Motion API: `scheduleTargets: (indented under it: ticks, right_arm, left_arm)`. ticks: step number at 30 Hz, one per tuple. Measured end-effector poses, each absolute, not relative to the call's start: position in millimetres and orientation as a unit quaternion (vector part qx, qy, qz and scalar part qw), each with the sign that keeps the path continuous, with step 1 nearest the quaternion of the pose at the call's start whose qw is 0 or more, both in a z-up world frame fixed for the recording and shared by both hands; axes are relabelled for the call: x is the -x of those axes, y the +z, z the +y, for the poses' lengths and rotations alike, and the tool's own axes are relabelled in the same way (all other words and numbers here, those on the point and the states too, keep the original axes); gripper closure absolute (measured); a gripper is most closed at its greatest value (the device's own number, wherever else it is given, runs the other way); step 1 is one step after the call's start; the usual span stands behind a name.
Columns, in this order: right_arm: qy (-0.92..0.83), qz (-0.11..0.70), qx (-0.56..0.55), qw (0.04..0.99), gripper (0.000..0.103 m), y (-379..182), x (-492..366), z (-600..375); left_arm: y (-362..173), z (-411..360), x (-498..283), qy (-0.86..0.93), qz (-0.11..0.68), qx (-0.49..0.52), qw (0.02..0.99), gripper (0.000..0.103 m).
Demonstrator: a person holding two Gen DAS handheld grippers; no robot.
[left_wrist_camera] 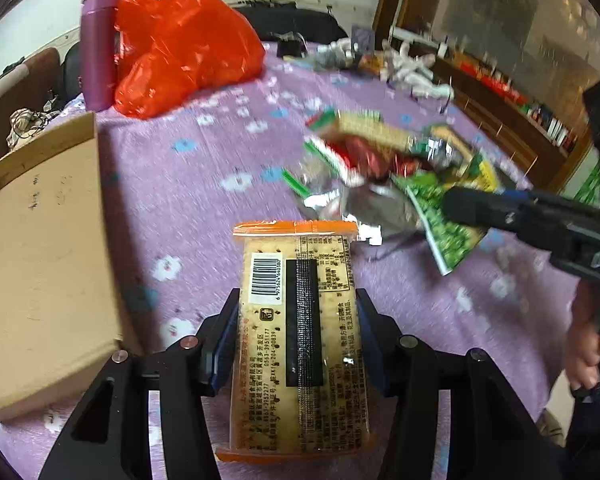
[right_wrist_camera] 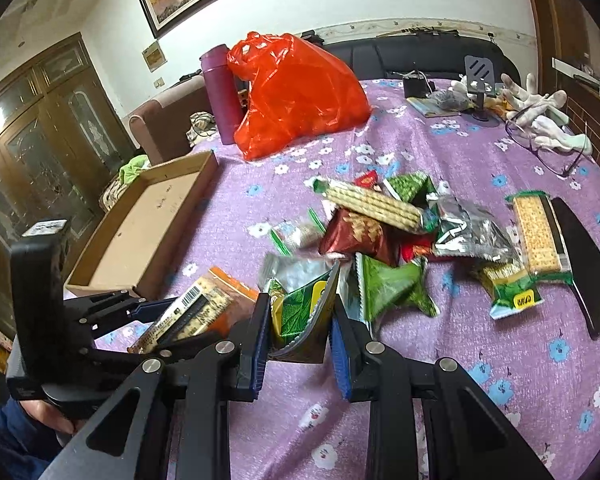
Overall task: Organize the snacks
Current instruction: 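Lift the cracker pack with the left tool while the right tool grasps a green snack bag, then carry both packs over the cardboard box lid and open both tools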
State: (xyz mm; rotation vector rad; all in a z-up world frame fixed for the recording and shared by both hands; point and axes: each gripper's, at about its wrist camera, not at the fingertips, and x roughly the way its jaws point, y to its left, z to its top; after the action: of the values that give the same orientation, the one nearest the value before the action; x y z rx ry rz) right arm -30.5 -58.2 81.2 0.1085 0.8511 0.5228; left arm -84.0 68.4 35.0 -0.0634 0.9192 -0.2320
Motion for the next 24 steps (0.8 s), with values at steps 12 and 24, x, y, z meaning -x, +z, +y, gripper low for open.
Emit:
scheduleTargets:
  ticks: [12,24]
  right_arm:
    - [0.297,0.400,-0.041,0.866,0.073,106.1,8.9,0.5]
    - [0.331,0.403,-0.039,0.853,0.073,118.3,-15.9,71.5]
  left_arm:
    - [83.9,149.2,90.7,-0.068,0.385,0.098,0.915,0.050]
    - [91.8,212.7,85.2,-0.111,0.370,0.198,0.901,0.050]
